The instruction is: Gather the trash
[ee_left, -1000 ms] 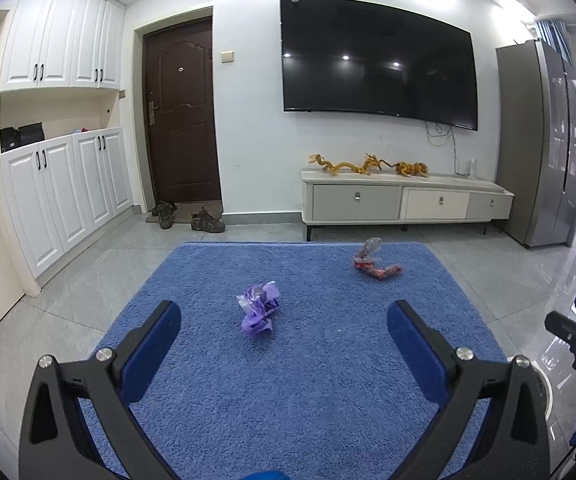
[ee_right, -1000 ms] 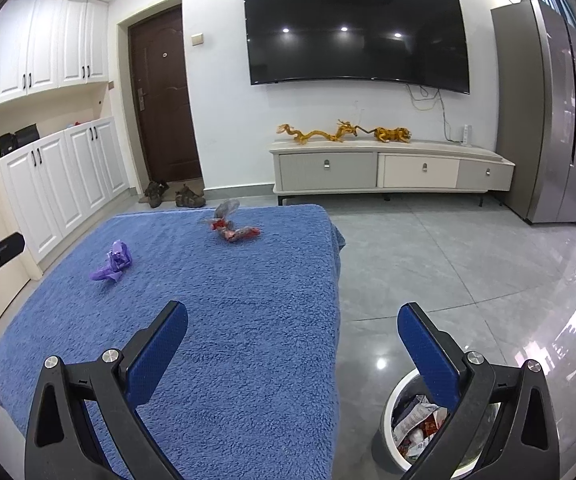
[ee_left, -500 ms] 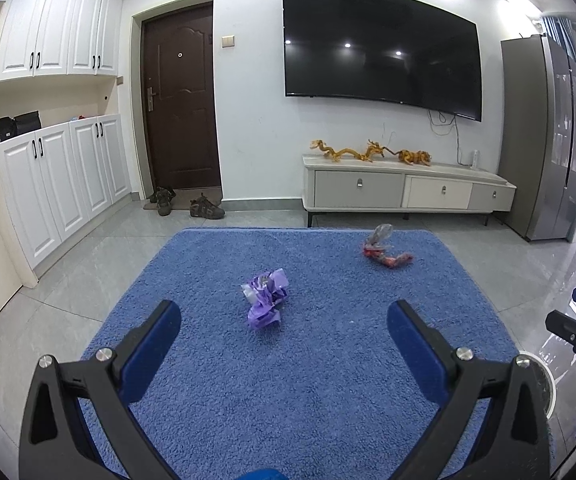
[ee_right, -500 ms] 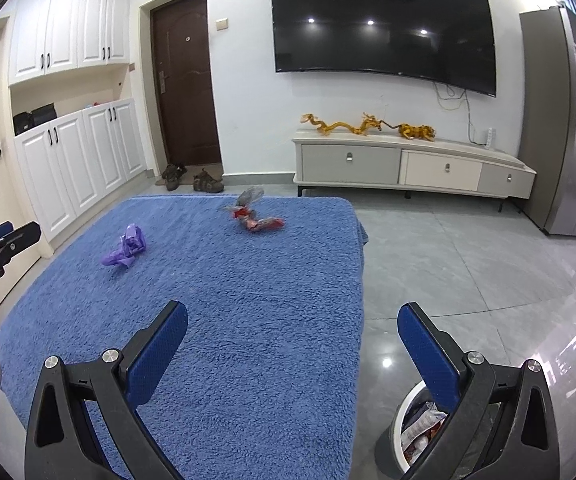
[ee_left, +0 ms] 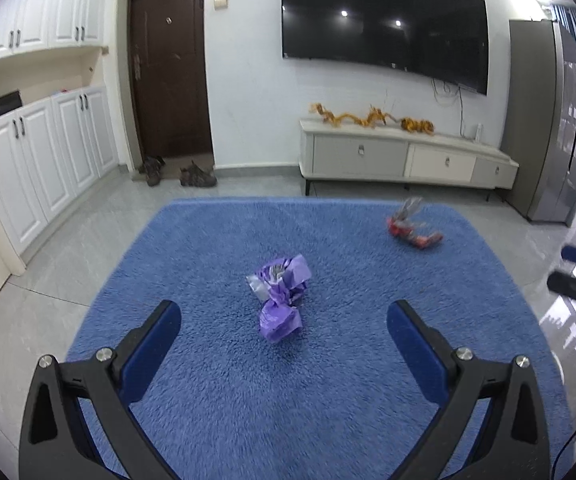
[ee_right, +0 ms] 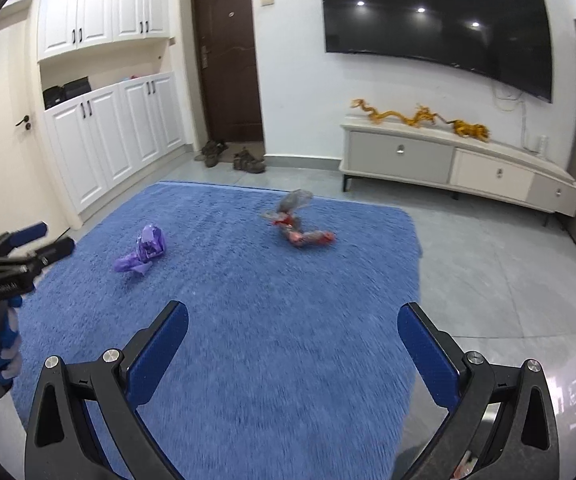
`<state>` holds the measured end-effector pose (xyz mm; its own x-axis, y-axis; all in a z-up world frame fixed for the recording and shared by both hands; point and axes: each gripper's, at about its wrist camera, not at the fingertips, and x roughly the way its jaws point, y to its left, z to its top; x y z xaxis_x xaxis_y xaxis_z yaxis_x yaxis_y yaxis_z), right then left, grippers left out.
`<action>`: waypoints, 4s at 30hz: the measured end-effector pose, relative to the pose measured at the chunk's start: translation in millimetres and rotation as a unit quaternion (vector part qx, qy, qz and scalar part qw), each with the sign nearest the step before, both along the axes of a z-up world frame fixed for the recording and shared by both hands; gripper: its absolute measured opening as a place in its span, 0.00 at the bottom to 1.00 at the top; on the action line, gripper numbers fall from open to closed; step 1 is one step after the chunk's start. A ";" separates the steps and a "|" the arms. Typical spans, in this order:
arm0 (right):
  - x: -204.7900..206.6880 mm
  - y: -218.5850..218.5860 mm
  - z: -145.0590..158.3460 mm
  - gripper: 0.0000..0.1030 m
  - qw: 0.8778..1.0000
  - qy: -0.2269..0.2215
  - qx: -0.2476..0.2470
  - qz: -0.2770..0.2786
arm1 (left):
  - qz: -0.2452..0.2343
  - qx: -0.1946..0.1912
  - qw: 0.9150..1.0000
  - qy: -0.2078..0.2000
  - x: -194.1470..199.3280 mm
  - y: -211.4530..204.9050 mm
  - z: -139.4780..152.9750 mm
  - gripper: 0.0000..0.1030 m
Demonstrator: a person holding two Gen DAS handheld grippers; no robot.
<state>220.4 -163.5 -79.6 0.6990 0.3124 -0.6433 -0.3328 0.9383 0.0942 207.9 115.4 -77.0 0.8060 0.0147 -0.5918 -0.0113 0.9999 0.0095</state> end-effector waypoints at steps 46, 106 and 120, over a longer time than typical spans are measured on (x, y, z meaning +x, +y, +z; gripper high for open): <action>14.6 36.7 -29.7 0.10 0.989 0.096 0.094 0.063 | -0.080 0.000 0.994 0.079 -1.1 -29.8 -34.0 0.20; -117.3 -292.7 -119.5 0.57 0.941 0.128 0.073 -0.306 | -0.360 0.014 0.926 0.113 -19.9 -432.0 -25.3 0.51; -133.6 -162.6 -7.5 0.86 0.972 0.000 0.021 -0.234 | -0.197 0.039 0.979 -0.031 -89.1 -247.2 38.4 0.52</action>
